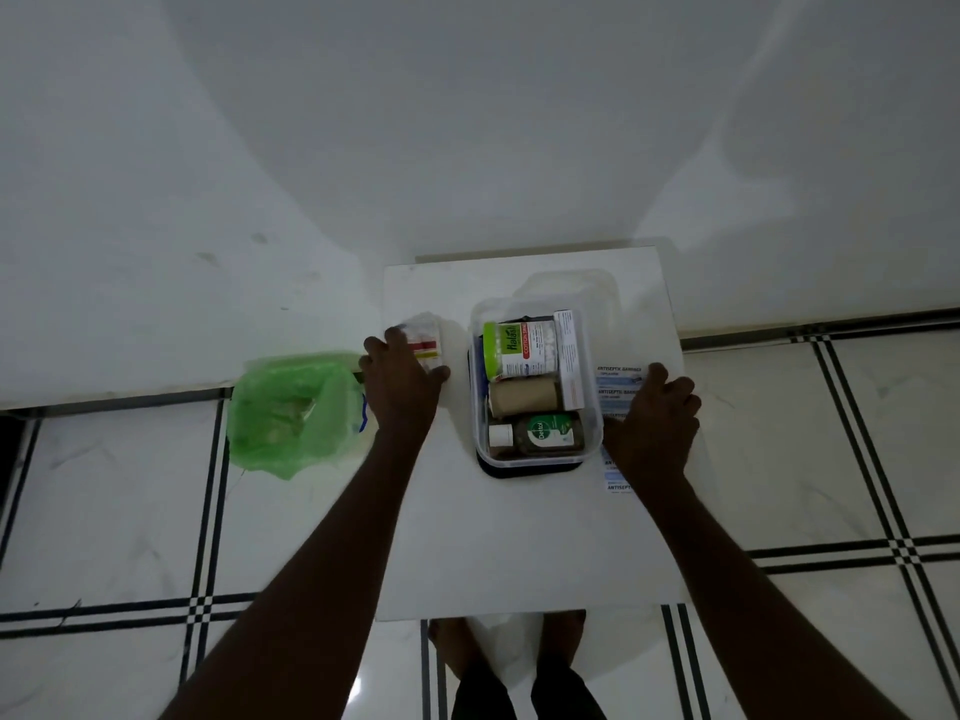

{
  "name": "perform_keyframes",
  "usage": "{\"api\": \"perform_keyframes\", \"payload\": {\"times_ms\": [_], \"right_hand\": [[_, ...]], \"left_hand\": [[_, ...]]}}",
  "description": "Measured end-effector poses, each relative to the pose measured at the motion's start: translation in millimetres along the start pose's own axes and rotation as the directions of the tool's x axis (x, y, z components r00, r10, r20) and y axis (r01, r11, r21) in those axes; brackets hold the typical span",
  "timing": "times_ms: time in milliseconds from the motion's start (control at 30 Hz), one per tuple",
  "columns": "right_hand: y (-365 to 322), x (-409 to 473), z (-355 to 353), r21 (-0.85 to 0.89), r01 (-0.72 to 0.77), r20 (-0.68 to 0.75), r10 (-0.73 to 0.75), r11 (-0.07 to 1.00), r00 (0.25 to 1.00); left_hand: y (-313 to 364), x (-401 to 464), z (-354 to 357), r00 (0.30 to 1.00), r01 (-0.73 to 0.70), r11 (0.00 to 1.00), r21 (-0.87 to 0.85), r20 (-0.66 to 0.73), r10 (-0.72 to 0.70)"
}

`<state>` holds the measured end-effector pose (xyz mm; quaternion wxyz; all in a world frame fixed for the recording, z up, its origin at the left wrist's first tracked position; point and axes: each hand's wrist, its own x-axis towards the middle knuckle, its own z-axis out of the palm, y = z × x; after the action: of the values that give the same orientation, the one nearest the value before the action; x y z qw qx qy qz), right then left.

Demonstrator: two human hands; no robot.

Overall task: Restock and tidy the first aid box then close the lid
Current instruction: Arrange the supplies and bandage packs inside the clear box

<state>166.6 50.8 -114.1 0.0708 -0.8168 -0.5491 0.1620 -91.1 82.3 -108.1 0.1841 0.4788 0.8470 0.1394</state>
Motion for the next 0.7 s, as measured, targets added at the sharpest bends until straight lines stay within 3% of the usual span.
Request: {"api": "perform_keyframes", "payload": {"times_ms": [133,233,367,433,500,600,700], "right_hand": [[9,0,0,0.104,0.033,-0.056,-0.027,0.994,0.998],[12,-4,-2,0.081,-0.059,-0.036,0.063,0.995,0.997],[12,-5,-1,0.145,-0.091,0.011,0.091,0.985,0.996],[14,-5,-2,0.207,-0.1,0.025,0.097,0.973,0.995],[16,-5,-2,0.265,-0.125,0.019,0.124,0.956,0.992],[19,-5,-4,0.343,-0.147,0.002,0.155,0.928,0.988],[23,-1,-13,0.412,-0.156,0.012,0.166,0.898,0.986]], "left_hand": [[-4,-3,-4,0.993,0.109,0.958,-0.266,-0.008,-0.116],[-4,-17,-17,0.984,0.142,0.9,-0.413,-0.043,-0.175],[10,-50,-47,0.973,0.065,0.818,-0.572,-0.145,-0.179],[26,-70,-59,0.982,0.039,0.785,-0.619,-0.121,-0.144],[43,-88,-62,0.994,0.041,0.809,-0.586,-0.056,-0.092],[61,-108,-53,0.999,-0.027,0.913,-0.407,0.005,0.032],[65,-116,-45,0.997,-0.068,0.939,-0.338,0.017,0.078]]}}
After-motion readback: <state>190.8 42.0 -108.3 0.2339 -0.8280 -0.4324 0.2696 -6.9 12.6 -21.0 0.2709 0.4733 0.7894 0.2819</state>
